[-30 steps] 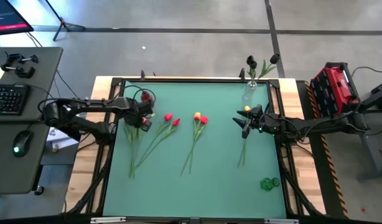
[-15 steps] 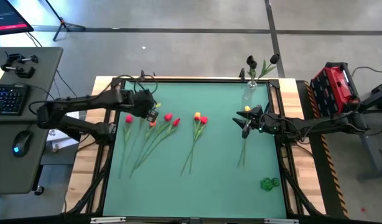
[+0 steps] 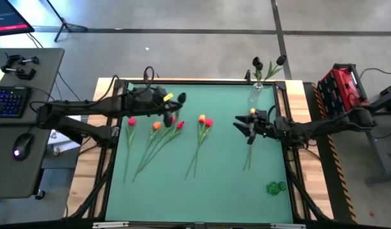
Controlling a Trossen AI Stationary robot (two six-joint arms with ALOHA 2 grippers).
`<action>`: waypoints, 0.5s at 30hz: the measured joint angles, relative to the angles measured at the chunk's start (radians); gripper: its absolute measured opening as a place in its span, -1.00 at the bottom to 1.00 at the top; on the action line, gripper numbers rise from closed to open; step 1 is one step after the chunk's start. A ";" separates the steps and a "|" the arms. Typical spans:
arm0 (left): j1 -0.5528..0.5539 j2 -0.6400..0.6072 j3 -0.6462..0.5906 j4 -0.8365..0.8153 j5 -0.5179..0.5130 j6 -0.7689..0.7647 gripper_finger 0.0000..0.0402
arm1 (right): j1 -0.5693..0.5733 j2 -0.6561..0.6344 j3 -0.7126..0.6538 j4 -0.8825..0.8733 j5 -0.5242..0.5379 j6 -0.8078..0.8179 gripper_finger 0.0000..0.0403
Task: Sort flowers into vase by color
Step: Put the black tulip into the transparent vase
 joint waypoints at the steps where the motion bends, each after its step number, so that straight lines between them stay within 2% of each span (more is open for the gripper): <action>1: -0.007 0.015 0.000 0.055 0.017 0.031 -1.00 | 0.005 0.025 0.000 0.052 -0.001 -0.016 -0.05; 6: -0.024 0.119 0.000 0.285 0.151 0.172 -1.00 | 0.004 0.113 0.019 0.248 -0.044 -0.098 -0.05; 10: -0.023 0.207 0.000 0.461 0.241 0.173 -1.00 | 0.002 0.165 0.122 0.192 -0.123 -0.133 -0.05; 15: -0.023 0.299 0.000 0.637 0.325 0.173 -1.00 | 0.002 0.254 0.288 0.052 -0.130 -0.191 -0.05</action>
